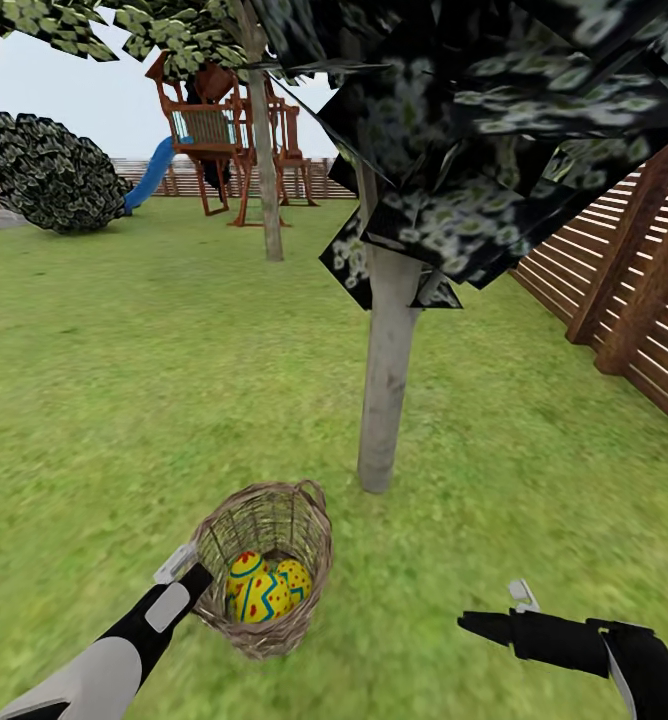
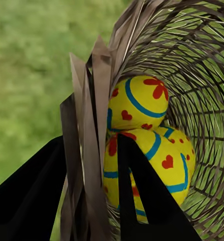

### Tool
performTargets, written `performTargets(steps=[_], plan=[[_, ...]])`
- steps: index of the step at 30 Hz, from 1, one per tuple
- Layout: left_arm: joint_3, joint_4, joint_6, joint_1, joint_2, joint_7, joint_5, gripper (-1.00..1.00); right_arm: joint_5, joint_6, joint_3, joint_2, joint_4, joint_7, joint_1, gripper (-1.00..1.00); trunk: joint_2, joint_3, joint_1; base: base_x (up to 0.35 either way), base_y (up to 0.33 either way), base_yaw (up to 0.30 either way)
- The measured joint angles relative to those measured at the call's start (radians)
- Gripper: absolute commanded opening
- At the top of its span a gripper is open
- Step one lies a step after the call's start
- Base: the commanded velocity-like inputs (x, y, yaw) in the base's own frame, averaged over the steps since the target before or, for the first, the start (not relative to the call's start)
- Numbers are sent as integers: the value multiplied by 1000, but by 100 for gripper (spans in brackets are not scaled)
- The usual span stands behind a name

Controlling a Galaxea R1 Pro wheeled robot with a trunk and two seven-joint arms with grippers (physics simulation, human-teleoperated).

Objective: Take the three Easter eggs out of the wicker basket on the lawn in the garden, then place them on the lawn next to a single tree (choose any tree) so that all three eggs are next to the same tree and none are left in the basket.

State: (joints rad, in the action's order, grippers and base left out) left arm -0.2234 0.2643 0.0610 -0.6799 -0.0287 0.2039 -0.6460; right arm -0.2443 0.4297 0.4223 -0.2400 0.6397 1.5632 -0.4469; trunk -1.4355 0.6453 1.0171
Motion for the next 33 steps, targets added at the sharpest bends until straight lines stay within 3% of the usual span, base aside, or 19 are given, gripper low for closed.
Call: performTargets(steps=[18, 33], plan=[[0, 1, 0, 1, 3, -1, 4, -100, -11, -2, 0, 1, 2, 0, 0, 100, 0, 0, 0, 66, 0, 0], [0, 1, 0, 1, 4, 0, 4, -100, -8, -1, 2, 0, 3, 0, 0, 100, -105, 47, 58, 0, 0, 0]])
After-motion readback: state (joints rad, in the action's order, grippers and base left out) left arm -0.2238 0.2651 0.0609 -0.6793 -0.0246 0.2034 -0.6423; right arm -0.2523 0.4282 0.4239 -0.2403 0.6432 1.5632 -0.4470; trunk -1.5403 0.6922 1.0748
